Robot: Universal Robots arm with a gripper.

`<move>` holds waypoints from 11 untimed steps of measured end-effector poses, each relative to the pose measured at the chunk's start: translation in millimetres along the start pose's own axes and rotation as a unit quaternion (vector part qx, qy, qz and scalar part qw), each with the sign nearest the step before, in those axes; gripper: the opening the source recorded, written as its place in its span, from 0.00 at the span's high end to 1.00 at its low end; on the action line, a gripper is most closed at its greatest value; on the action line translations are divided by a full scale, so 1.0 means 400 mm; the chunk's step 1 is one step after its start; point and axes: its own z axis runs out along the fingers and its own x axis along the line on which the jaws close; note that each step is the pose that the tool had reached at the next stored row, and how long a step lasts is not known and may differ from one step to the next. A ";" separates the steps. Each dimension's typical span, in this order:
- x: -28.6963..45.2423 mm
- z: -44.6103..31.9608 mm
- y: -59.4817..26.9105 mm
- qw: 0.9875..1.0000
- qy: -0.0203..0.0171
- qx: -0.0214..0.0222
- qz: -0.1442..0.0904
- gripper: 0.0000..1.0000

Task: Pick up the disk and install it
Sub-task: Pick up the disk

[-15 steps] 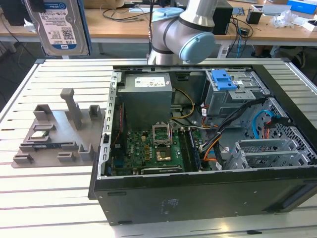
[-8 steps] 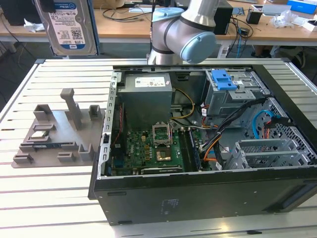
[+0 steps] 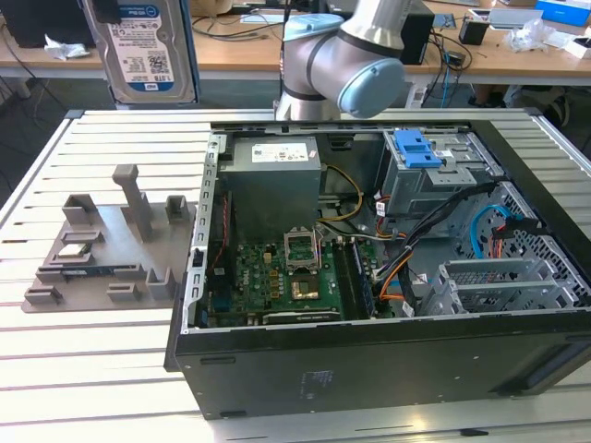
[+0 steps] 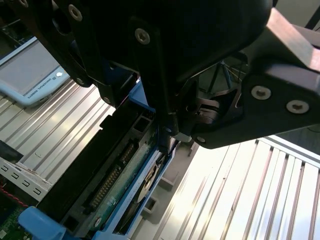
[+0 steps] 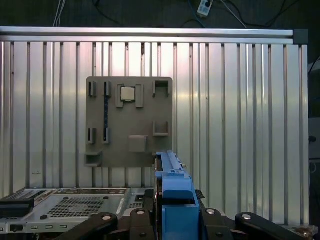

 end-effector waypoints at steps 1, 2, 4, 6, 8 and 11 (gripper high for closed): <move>0.000 0.000 -0.011 1.000 0.000 0.000 0.000 0.63; 0.000 -0.001 -0.020 1.000 0.000 0.000 0.000 0.63; 0.000 -0.001 -0.031 1.000 0.000 0.000 0.000 0.63; 0.000 -0.001 -0.043 1.000 0.000 0.000 0.000 0.63; 0.000 -0.002 -0.053 1.000 0.000 0.000 0.000 0.63; 0.000 -0.003 -0.081 1.000 0.000 0.000 0.000 0.63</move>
